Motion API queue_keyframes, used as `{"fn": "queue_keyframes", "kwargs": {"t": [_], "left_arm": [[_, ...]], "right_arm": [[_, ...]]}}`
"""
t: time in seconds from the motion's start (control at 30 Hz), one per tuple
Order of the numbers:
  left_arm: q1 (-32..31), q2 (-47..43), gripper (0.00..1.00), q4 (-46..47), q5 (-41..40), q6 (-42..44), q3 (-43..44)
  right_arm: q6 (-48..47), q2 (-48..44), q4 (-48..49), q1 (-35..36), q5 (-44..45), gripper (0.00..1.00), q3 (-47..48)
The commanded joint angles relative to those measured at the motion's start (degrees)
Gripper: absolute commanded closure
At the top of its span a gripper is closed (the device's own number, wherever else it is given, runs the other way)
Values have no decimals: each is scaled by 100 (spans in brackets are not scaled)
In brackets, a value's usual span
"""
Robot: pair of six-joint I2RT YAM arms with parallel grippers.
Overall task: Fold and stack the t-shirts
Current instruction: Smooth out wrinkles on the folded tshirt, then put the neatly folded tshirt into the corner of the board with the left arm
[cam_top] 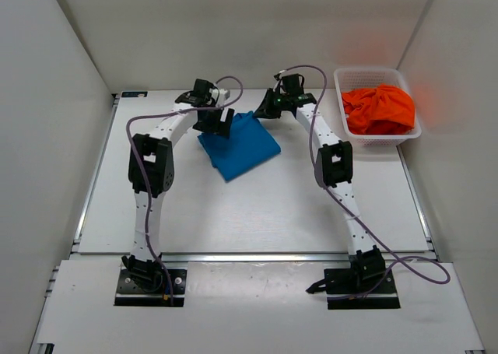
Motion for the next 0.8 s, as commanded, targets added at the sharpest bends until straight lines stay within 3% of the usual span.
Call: {"fn": "queue_keyframes", "kwargs": {"t": [0.0,0.13,0.17,0.37,0.53,0.63,0.77], "left_arm": [[398,-1287,1,-12,-108,-404,-109],[741,-2035,1,14,567,-1080,-1154],[846,-2262,1,32,830,-1334,-1818],[918,-2186,1,427,2246,-2223,-3334],[479,-1826,1,682,2003,-2409,-3451],[233,-1755,1,603,1249,-2234,-3267],[126,-1632,1,462,938,-2127,-3126]], "right_arm": [[-499,-780,-366,-32,583,92,322],[-1633,-1634,-1210,21,2023,71,296],[-1958,-2009,-1534,-5,2427,67,148],[-1882,-4144,-1827,-575,2379,65,-2213],[-1585,-5351,-1757,-1226,1951,67,-3710],[-1442,-5388,-1695,-1552,1527,71,-3818],[-1355,-5335,-1616,-1552,1350,72,-3546]]}}
